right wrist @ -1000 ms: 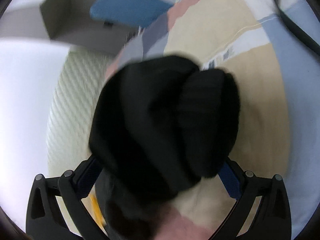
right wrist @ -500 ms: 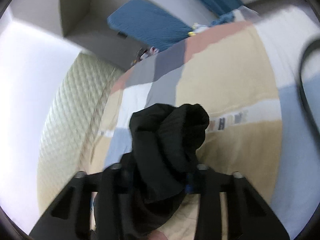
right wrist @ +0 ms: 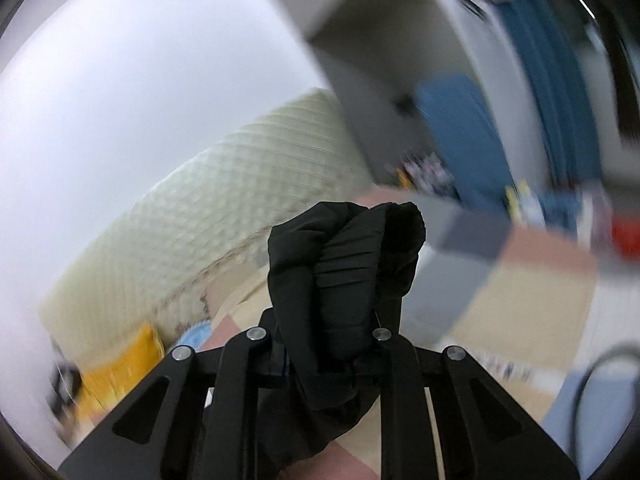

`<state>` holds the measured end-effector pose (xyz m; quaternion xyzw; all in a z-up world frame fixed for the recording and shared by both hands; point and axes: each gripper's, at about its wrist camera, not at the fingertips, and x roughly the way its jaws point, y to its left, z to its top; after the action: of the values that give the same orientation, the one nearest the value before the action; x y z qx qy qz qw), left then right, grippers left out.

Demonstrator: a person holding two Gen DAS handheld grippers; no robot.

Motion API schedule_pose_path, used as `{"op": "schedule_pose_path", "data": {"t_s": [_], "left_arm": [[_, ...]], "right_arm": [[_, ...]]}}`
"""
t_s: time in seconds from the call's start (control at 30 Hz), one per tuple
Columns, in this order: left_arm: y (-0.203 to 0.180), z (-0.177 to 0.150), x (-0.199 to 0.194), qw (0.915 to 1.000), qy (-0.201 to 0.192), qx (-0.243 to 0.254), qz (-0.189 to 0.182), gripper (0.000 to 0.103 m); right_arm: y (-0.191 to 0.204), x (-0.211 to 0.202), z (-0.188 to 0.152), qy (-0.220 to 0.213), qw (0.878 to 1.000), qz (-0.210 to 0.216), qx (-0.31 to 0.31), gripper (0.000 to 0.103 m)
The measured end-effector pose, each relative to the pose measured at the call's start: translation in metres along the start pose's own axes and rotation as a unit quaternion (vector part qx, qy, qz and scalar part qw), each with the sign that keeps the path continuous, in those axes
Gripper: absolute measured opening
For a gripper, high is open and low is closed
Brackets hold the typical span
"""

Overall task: Fold large clothes
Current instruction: 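Lift the gripped sleeve up off the bed with the right gripper, then lay the sleeve across the jacket body and open the right gripper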

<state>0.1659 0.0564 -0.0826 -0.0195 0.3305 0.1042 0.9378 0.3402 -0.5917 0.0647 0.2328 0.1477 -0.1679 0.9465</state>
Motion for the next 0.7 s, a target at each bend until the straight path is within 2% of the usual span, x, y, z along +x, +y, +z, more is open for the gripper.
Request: {"op": "schedule_pose_path", "data": {"t_s": [0.1,0.13,0.2,0.3,0.4,0.43,0.57,0.7], "left_arm": [[0.008,0.000,0.002,0.9999,0.008,-0.009,-0.002,0.102],[0.011,-0.001,0.002,0.9997,0.010,-0.016,-0.011,0.102],[0.014,-0.001,0.001,0.9993,0.011,-0.029,-0.021,0.102],[0.018,-0.001,-0.005,0.9986,0.001,-0.036,-0.038,0.102],[0.024,-0.004,-0.012,0.9987,-0.013,-0.033,-0.035,0.102],[0.025,-0.004,-0.013,0.9987,-0.015,-0.034,-0.034,0.102],[0.045,-0.002,-0.022,0.9984,-0.034,-0.039,-0.020,0.102],[0.066,0.001,-0.032,0.9969,-0.054,-0.056,-0.012,0.102]], "right_arm": [[0.066,-0.020,0.009,-0.015,0.996,0.021,-0.088,0.021],[0.100,-0.031,0.008,-0.025,0.990,0.029,-0.135,0.021],[0.147,-0.044,0.001,-0.032,0.981,0.043,-0.189,0.021],[0.209,-0.060,-0.013,-0.024,0.974,0.081,-0.211,0.021],[0.265,-0.077,-0.036,-0.022,0.964,0.119,-0.236,0.021],[0.292,-0.084,-0.050,-0.018,0.958,0.136,-0.251,0.021],[0.359,-0.101,-0.099,0.002,0.939,0.198,-0.281,0.021],[0.403,-0.106,-0.156,0.037,0.920,0.251,-0.300,0.021]]}}
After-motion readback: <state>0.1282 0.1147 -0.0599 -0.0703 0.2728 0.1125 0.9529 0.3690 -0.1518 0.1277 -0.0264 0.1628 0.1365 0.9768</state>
